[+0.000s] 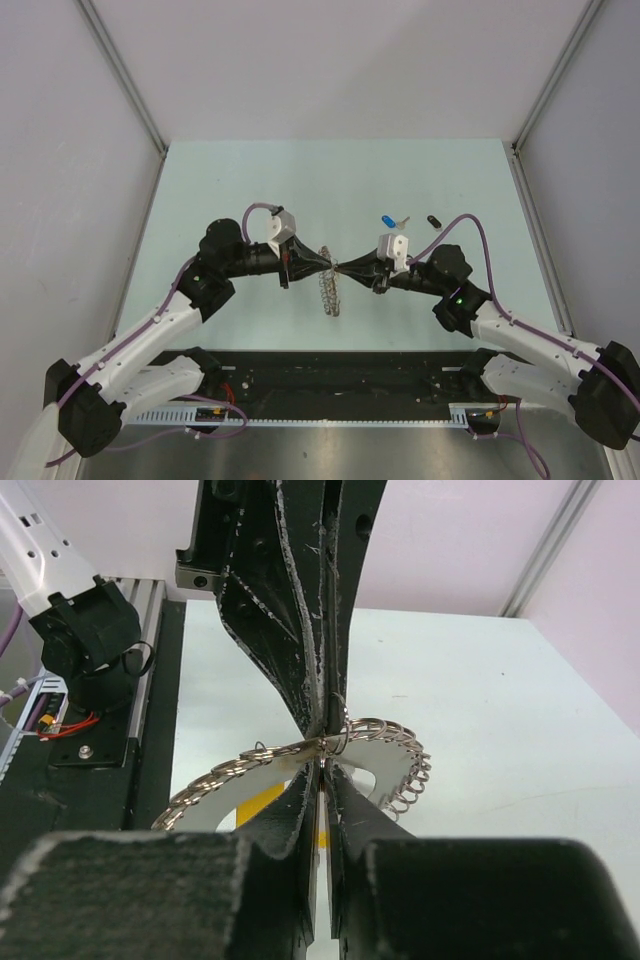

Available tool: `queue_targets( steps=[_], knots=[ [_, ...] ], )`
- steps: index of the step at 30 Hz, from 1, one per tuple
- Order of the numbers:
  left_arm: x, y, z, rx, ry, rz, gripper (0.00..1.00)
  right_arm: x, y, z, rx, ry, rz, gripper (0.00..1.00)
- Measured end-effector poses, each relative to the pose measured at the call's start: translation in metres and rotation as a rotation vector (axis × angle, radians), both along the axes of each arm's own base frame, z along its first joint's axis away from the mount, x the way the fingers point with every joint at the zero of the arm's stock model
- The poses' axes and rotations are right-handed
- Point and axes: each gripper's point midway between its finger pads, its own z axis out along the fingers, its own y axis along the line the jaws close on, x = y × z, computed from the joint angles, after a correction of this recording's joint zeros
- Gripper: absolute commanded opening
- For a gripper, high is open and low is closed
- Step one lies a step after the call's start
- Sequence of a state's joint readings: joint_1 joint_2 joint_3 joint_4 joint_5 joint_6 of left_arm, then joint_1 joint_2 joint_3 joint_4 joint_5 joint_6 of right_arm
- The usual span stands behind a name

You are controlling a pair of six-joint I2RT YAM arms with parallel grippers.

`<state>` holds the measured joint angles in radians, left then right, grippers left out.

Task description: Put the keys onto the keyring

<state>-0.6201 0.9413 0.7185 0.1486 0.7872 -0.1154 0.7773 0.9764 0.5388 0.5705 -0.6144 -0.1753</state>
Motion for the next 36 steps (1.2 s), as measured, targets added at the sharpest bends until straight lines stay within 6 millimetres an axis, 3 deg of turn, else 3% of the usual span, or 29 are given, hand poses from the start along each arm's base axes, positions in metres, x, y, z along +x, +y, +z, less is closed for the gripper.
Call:
queue_targets(
  steps=[3,8,14,19,23,25,30,36],
  knots=[
    [0.0,0.0,-0.001,0.0,0.001,0.0,0.0,0.0,0.0,-0.001,0.0,0.006,-0.001,0.0],
    [0.0,0.001,-0.001,0.005,-0.015,-0.003,0.24,-0.001,0.0,-0.002,-0.007,0.011,0.003,0.0],
    [0.001,0.006,0.01,0.037,-0.085,-0.02,0.34,-0.006,-0.002,-0.022,-0.09,0.034,0.028,0.0],
    [0.002,0.011,0.015,0.075,-0.13,-0.055,0.48,-0.009,-0.002,-0.025,-0.142,0.016,0.055,0.0],
    [0.002,0.01,0.001,0.132,-0.122,-0.103,0.49,-0.012,-0.002,-0.022,-0.164,-0.001,0.076,0.0],
    [0.001,0.009,-0.011,0.161,-0.101,-0.131,0.44,-0.013,-0.002,-0.023,-0.174,-0.006,0.085,0.0],
    [-0.003,0.009,-0.034,0.215,-0.06,-0.186,0.4,-0.017,-0.003,-0.028,-0.196,-0.003,0.104,0.0],
    [-0.016,0.004,-0.048,0.251,-0.054,-0.252,0.39,-0.021,-0.004,-0.033,-0.213,0.004,0.129,0.0]
  ],
)
